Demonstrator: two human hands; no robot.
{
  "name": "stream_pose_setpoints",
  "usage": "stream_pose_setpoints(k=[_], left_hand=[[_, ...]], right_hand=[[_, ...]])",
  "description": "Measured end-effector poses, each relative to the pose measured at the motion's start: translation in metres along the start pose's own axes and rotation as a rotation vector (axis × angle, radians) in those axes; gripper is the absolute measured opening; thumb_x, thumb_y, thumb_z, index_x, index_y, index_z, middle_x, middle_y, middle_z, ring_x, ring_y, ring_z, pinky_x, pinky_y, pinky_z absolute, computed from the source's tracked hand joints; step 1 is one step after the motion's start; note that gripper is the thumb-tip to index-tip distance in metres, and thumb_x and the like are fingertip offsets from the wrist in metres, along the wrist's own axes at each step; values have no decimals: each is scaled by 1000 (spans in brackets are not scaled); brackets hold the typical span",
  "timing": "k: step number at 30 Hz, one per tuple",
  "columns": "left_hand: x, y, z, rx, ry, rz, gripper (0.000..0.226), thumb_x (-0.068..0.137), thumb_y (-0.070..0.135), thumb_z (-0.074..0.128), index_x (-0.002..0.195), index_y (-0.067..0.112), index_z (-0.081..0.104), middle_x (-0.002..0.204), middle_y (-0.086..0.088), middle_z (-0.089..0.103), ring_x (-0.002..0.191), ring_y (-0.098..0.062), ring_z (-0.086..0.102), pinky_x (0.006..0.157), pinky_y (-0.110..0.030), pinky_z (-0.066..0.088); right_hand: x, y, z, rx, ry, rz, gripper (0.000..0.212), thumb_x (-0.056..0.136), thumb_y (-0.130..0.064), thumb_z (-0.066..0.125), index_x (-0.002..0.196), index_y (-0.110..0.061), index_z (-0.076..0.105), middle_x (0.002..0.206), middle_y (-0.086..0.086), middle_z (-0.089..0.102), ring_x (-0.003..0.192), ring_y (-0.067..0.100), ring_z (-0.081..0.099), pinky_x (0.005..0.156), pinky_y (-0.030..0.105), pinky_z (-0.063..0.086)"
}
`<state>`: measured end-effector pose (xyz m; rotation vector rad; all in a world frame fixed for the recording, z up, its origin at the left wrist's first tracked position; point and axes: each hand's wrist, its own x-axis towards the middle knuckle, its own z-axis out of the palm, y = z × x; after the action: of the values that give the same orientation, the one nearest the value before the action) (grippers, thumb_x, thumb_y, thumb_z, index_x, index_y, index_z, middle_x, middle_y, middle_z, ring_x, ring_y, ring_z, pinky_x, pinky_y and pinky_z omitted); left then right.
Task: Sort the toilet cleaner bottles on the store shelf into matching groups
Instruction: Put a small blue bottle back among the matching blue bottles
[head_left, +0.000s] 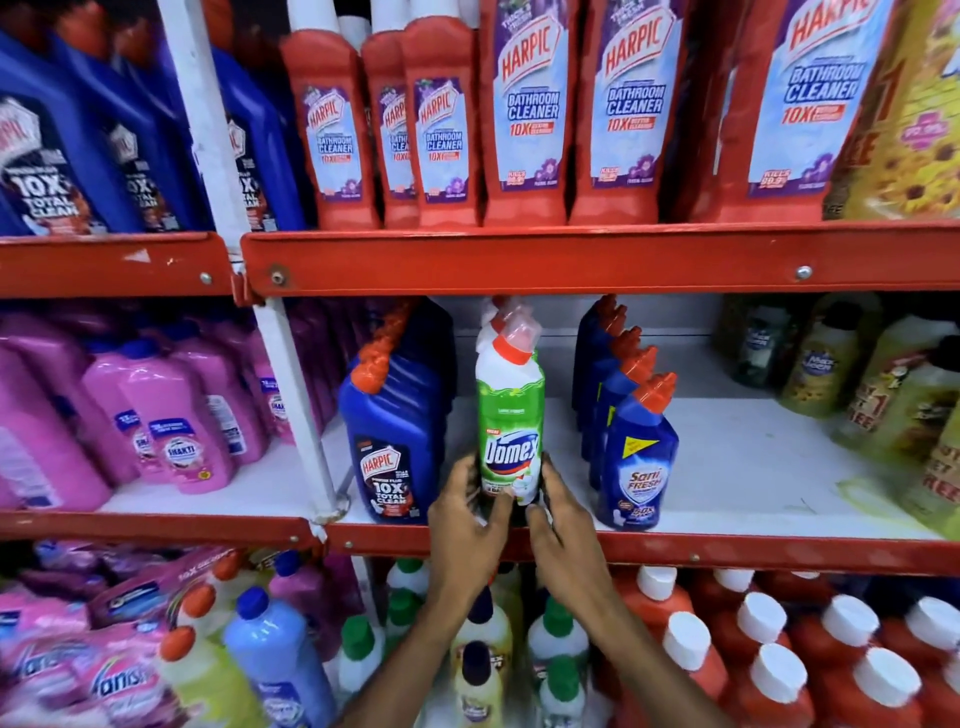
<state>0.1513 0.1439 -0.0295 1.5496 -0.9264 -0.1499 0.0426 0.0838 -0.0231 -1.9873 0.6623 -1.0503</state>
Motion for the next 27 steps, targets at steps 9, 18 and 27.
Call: stream_pose_setpoints(k=[9,18,27], left_hand=[[-15,-2,-20,27,130,106,51,93,23,70,142,23,55,141,11,63,130,-6,60,109,-23,48],[8,-27,-97,-41,323,-13,64,87,25,72,145,12,45,143,-3,56,130,-26,59,111,-50,49],[28,-39,-116,-21,129,29,55,87,9,77,136,14,54,111,3,73,92,17,67,75,-3,51]], right_hand=[[-15,-8,17,-12,361,12,50,92,-21,51,141,-21,47,138,-4,56,124,5,55,101,23,47],[-5,-36,91,54,-66,-20,62,93,-24,47,153,-15,32,151,-17,40,135,-12,40,113,12,31],[8,-31,106,25,-130,40,63,89,-16,45,151,-27,37,108,-37,62,94,-19,59,80,-3,41]])
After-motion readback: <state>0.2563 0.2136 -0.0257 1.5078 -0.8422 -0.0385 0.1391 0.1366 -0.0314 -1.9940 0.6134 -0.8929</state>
